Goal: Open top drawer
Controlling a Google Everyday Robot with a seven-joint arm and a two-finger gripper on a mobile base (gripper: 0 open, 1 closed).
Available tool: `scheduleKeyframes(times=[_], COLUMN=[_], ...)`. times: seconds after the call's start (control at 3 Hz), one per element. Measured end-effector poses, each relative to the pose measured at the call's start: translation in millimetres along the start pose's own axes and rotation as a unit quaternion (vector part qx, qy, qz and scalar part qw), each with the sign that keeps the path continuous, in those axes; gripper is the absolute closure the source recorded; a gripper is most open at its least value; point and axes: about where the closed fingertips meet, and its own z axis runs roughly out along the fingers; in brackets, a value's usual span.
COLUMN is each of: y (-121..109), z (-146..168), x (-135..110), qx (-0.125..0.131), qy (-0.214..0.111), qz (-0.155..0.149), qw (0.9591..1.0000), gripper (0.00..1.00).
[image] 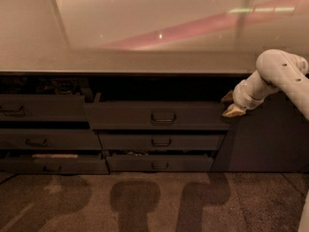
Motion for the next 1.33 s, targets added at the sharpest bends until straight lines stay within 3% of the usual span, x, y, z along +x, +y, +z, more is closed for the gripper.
scheduleKeyframes(times=[0.33,0.67,1.33], y=[0.0,-0.1,3.9], z=[0.0,-0.3,-3.5], x=[0.0,-0.1,-2.8], qx=[0.0,0.0,0.001], qy=[0.0,0.0,0.0], qz=[0.0,0.0,-0.001], qw=[1.0,1.0,1.0], gripper=[0.88,1.0,1.0])
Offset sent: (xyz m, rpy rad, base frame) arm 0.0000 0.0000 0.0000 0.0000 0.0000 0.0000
